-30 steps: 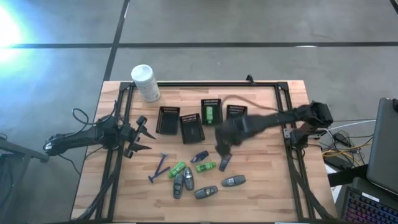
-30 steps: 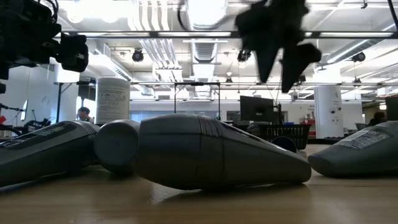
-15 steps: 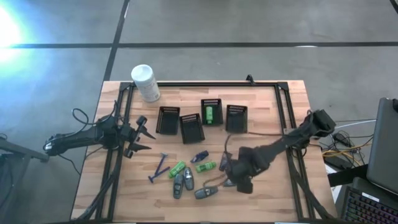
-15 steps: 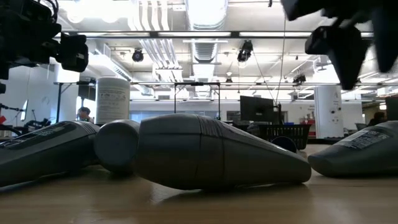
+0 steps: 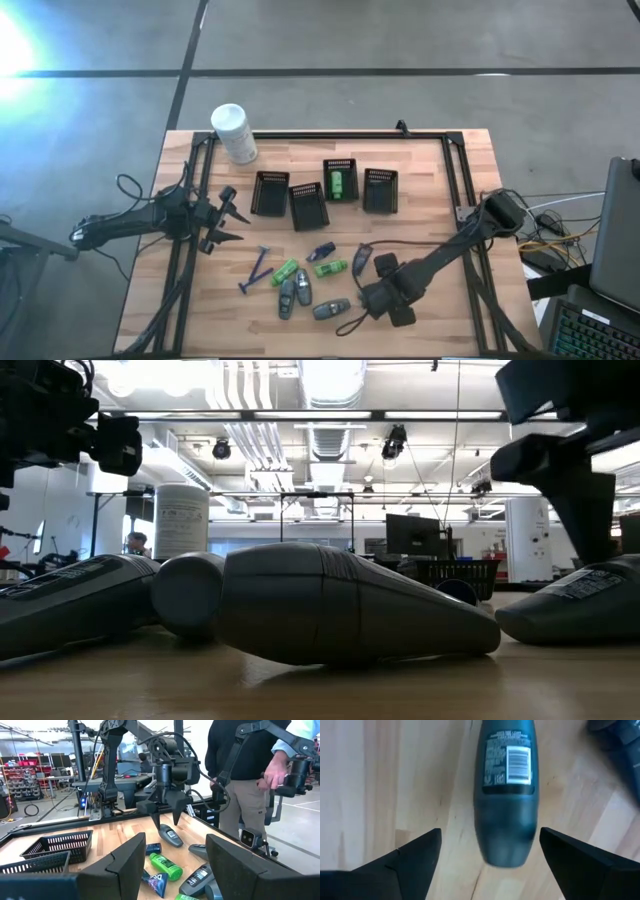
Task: Pick & Place Travel size toiletries
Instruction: Put the deodorant into the middle left bin
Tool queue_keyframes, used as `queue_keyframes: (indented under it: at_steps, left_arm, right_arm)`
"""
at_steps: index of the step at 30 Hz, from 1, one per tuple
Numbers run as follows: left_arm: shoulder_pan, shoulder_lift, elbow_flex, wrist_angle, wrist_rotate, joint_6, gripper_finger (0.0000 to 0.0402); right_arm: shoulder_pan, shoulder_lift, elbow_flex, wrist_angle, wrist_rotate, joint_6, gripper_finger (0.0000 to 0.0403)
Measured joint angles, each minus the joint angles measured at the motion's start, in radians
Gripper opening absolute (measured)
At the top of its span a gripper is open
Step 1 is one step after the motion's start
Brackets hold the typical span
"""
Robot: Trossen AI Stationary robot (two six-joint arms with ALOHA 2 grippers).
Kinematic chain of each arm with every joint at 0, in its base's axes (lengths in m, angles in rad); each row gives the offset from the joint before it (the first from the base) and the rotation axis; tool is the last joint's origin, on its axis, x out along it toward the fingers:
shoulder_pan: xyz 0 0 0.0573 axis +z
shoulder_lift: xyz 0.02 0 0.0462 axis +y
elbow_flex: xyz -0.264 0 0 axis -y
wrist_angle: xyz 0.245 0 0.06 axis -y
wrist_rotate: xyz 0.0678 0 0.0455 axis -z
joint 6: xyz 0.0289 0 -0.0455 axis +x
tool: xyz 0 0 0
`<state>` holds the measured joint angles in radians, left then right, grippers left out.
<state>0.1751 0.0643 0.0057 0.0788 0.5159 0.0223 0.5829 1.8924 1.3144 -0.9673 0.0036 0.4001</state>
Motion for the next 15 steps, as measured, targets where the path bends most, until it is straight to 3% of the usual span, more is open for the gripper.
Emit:
queue_keyframes:
  at_steps: [8,15]
  left_arm:
    - [0.0,0.0,0.0,-0.001,0.0,0.0,0.0213]
    - [0.0,0.0,0.0,-0.001,-0.001,0.0,0.0213]
  right_arm:
    - [-0.001,0.101,0.006,0.073,-0.001,0.0,0.0346]
    - [0.0,0.133,0.042,0.038,-0.028,0.053,0.0303]
